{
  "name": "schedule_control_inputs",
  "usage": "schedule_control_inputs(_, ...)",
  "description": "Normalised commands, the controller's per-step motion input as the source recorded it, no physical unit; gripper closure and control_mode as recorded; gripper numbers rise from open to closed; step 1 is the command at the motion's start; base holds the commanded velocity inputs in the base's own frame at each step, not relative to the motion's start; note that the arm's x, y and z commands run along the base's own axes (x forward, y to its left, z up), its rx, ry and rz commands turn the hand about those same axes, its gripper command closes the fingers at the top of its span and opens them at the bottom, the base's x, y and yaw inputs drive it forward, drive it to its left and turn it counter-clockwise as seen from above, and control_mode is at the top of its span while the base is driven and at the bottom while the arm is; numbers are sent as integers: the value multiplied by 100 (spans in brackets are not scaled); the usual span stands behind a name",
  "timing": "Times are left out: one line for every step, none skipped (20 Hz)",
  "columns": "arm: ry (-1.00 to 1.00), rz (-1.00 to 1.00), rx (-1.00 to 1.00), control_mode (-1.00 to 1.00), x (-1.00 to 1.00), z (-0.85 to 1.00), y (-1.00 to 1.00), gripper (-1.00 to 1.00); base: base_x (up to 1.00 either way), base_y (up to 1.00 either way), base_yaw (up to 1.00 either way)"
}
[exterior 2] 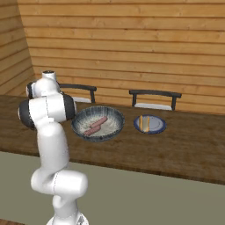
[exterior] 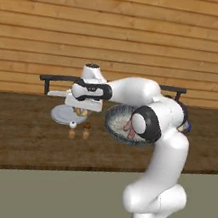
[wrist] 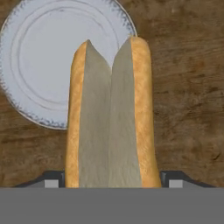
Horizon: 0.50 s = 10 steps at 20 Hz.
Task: Place one bun and one sausage from the bowl on each plate.
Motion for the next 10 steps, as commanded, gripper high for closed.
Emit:
schedule_control_inputs(7,1,0,-100,59,-24,0,100,0,0,0)
schedule_control_inputs(7,0,0,-100,61,-21,0,100,0,0,0)
schedule_control_inputs(9,0,0,-100,63,-18,0,100,0,0,0)
schedule_control_inputs(9,0,0,-100,61,-24,0,100,0,0,0)
schedule_control_inputs(11,0,0,-100,58,-24,0,100,0,0,0)
schedule_control_inputs(10,0,0,-100,52,-29,0,100,0,0,0)
schedule_control_inputs(11,0,0,-100,51,-31,2,100,0,0,0)
schedule_control_inputs(8,0,0,-100,51,-34,6,100,0,0,0)
schedule_control_inputs(6,0,-3,-100,42,-29,18,100,0,0,0)
schedule_control_inputs(5,1,-2,-100,37,-23,29,100,0,0,0)
